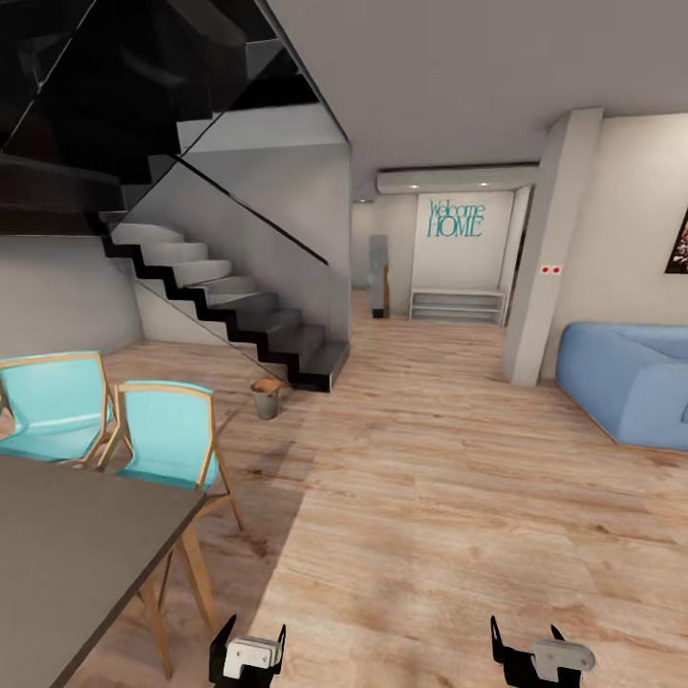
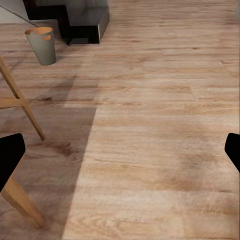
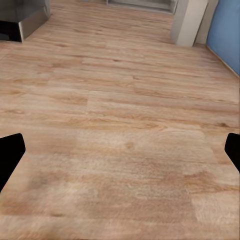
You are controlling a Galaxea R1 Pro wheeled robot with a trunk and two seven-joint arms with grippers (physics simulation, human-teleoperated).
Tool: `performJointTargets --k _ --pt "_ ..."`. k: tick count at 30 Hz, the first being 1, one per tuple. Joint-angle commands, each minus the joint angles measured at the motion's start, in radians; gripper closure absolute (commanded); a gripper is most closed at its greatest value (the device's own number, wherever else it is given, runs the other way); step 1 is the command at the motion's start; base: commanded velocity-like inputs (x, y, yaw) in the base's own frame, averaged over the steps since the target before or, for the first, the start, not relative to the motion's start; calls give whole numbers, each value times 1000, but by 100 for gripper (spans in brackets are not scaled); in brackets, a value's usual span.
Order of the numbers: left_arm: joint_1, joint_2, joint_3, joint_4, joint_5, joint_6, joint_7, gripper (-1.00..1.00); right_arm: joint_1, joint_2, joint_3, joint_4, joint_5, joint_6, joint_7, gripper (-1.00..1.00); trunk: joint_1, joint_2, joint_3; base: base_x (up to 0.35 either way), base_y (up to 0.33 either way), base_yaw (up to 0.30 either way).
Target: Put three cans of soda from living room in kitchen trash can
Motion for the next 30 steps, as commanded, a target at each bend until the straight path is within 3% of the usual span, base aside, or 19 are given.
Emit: performJointTargets --k 1,30 --pt "0 0 -1 0 0 0 0 -100 0 0 0 0 0 0 0 -100 0 0 0 320 0 0" --pt "0 0 -2 1 -1 1 0 -100 0 0 2 1 2 0 0 -100 0 0 0 321 0 0"
